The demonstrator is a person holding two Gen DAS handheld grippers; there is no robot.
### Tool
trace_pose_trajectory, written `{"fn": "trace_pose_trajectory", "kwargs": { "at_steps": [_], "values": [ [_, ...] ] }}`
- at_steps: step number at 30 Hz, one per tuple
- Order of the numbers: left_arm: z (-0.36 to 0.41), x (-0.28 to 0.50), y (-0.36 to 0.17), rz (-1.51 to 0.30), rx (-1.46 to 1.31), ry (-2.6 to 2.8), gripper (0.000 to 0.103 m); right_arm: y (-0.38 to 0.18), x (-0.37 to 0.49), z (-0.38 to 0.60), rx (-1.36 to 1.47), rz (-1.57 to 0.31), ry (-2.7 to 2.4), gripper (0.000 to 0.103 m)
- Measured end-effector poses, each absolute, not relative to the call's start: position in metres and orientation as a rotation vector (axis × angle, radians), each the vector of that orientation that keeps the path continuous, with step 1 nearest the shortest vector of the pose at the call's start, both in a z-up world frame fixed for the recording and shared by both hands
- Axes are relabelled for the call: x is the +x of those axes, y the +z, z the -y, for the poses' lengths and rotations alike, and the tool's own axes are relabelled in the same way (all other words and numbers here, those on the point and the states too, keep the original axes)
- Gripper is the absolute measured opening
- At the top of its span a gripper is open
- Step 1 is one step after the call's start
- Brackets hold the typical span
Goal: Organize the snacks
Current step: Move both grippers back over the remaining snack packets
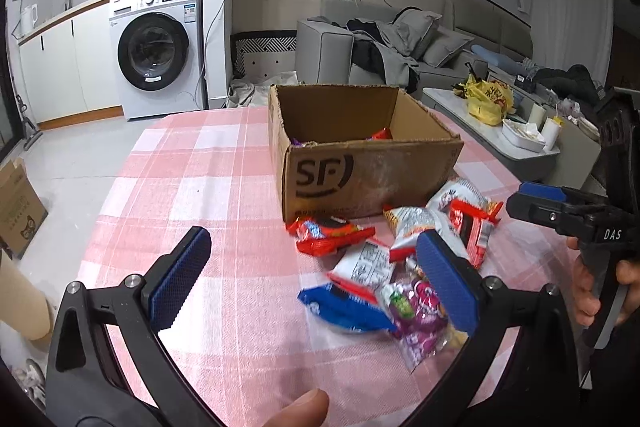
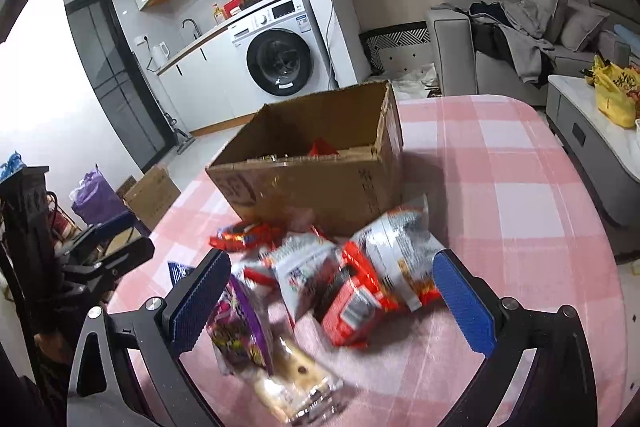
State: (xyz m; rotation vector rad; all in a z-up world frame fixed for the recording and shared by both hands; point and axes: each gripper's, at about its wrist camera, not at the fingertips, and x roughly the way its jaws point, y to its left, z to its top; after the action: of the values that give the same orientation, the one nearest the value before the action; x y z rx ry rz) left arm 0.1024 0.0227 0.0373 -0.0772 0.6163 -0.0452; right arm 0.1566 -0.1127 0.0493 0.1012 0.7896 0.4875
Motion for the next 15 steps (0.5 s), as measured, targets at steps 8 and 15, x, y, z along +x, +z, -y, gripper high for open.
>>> {"fn": "trace_pose_trajectory", "kwargs": {
  "at_steps": [8, 15],
  "values": [
    [-0.025, 0.095, 0.034, -0.627, -0.099, -0.05, 0.102, 0.038, 0.144, 0.116, 0.104, -0.833, 0.491, 0.103],
    [-0.027, 0.093, 0.026, -0.622, -0.105, -0.018, 0.102, 0.016, 0.141, 0.111, 0.126, -0.892, 0.524, 0.103]
  ]
}}
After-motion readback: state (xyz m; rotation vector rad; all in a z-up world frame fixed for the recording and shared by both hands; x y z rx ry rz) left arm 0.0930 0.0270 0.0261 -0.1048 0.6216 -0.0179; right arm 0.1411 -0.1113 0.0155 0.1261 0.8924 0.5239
